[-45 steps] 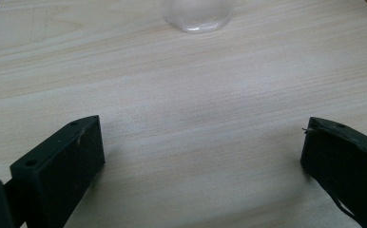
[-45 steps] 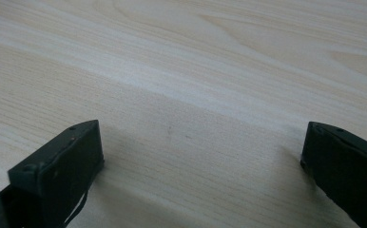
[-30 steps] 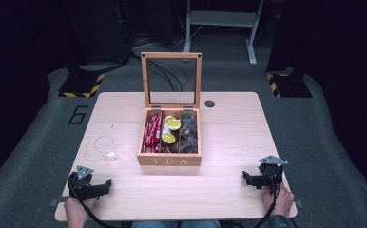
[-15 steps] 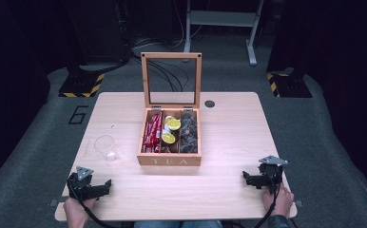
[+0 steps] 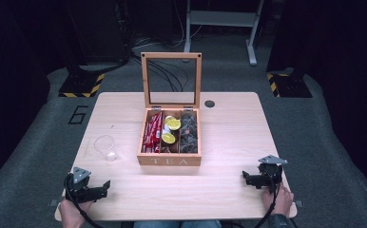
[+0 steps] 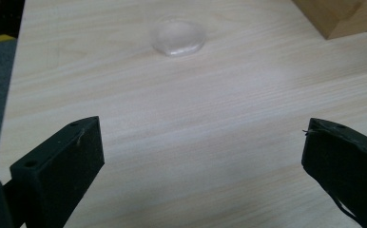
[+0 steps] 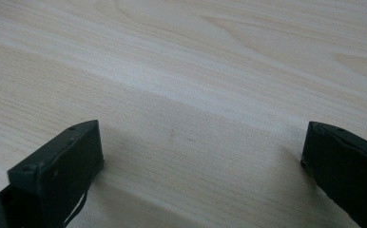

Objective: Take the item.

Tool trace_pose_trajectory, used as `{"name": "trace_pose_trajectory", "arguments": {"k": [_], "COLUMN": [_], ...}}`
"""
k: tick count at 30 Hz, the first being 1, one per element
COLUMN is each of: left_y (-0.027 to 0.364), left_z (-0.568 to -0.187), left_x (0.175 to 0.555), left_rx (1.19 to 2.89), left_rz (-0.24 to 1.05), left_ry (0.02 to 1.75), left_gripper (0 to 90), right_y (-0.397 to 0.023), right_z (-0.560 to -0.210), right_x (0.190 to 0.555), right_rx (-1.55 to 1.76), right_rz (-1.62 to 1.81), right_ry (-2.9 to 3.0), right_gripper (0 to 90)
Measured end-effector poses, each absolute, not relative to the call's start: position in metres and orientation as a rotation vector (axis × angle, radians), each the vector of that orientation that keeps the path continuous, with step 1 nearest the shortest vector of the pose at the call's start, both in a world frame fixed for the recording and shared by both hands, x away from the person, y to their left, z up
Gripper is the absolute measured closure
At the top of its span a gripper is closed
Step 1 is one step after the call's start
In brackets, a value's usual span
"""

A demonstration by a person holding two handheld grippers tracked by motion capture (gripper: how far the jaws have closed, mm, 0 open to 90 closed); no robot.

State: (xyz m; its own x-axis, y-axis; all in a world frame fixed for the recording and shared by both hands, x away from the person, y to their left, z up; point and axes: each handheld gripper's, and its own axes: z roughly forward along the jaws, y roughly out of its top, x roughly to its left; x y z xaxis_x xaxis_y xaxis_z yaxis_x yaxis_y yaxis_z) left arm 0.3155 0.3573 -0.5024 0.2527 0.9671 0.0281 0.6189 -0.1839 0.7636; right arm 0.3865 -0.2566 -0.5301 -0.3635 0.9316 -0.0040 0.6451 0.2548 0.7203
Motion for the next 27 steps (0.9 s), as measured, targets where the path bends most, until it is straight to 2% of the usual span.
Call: {"name": "trace_pose_trajectory", "arguments": {"k": [27], "left_y": [0.331], "left_z": [-0.443], "left_x": [0.334], "left_rx": [1.95], "left_rz": [0.625], "left_ry": [1.308], "left_gripper": [0.4], "right_y": [-0.256], "right_z": [-0.53], "right_x": [0.386], "right_rx": [1.44], "right_rz": [0.894], "right_ry": [2.095], "right_gripper": [0.0]}}
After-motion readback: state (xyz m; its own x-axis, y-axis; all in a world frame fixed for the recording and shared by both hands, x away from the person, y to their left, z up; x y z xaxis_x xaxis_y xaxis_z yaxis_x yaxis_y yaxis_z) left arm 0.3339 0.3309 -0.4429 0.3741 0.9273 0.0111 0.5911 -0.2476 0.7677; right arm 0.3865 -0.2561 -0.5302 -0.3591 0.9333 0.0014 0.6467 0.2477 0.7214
